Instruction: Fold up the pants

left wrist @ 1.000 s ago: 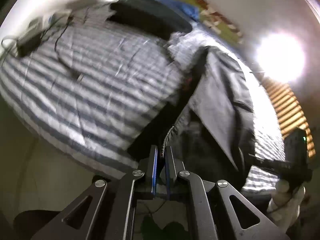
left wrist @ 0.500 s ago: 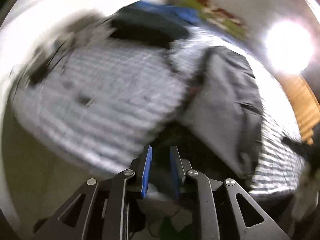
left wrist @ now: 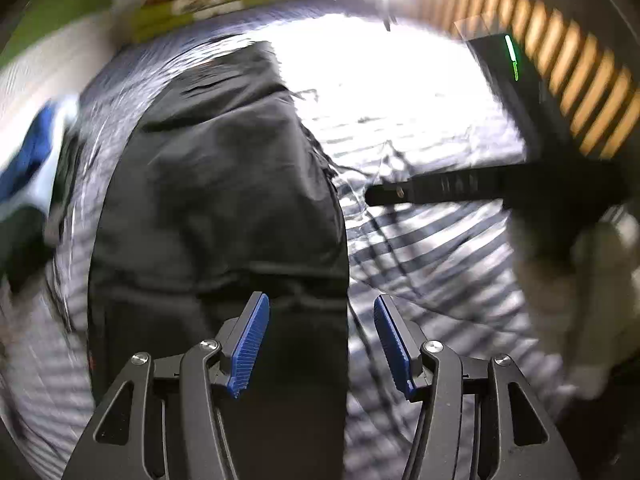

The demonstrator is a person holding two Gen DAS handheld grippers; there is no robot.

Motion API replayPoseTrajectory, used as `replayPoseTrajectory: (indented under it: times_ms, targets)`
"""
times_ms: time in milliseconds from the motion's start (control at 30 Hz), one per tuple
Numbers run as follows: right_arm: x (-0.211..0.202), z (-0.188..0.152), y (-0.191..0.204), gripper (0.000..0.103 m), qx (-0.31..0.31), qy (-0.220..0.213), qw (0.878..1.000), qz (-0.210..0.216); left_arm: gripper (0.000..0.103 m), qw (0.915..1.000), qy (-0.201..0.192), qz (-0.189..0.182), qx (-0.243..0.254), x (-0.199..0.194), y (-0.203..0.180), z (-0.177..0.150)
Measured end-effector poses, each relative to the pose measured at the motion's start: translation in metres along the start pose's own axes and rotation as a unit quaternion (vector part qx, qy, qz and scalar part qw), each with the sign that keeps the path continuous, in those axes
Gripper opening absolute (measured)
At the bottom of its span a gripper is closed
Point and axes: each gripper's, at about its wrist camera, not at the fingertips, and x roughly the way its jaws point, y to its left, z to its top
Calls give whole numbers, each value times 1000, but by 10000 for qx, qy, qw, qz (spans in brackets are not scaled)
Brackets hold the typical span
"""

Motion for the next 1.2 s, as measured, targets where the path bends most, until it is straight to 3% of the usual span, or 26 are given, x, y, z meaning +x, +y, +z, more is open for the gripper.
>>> replayPoseTrajectory:
  times_ms: [100,167,233,333,400,500,567,633,700,767,900,967,1033,1133,1200]
  targets:
    - [9,10,-2,16,56,129,9993,333,58,9990,151,337,266,27,-4,3]
    - [12,18,-2,17,84,145,9987,476,53,9994,211,243,120,37,5,4]
    - [19,26,-6,21,217,150,9981,557,40,9993,309,175,-116,45,19,2]
    - [27,33,-22,26,671,230,9924,1009,37,9988,283,-89,-402,45,33,1]
    - [29,36,-25,31,794,197,9893,1208,37,9986,227,-164,-452,44,37,-2]
    - [32,36,-14,32,620,72,9922,1076,41,9984,198,-286,-438,44,36,-4]
    - [34,36,-5,32,418,-1,9944,973,43,9958,166,-628,-645,34,46,-4]
    - [35,36,-1,29,313,-37,9951,933,52,9915,-134,-779,-1037,13,68,-9]
    - [37,37,-5,20,425,4,9946,945,58,9858,-456,-601,-1503,-4,101,-20]
    - [39,37,-9,13,569,4,9935,990,58,9808,-399,-198,-1898,-3,131,-29]
    - [18,34,17,6,211,-314,9985,386,57,9752,66,723,-2092,27,172,-51]
    - [-3,33,34,5,-247,-602,9975,-280,57,9750,17,626,-2134,32,177,-57]
    - [1,29,32,4,-345,-504,9961,-632,57,9768,44,687,-2030,32,175,-56]
    - [23,24,18,0,-19,-145,9959,-897,57,9773,56,647,-2018,28,177,-42]
    - [23,25,15,0,29,-190,9967,-789,57,9783,-97,602,-1980,24,180,-24]
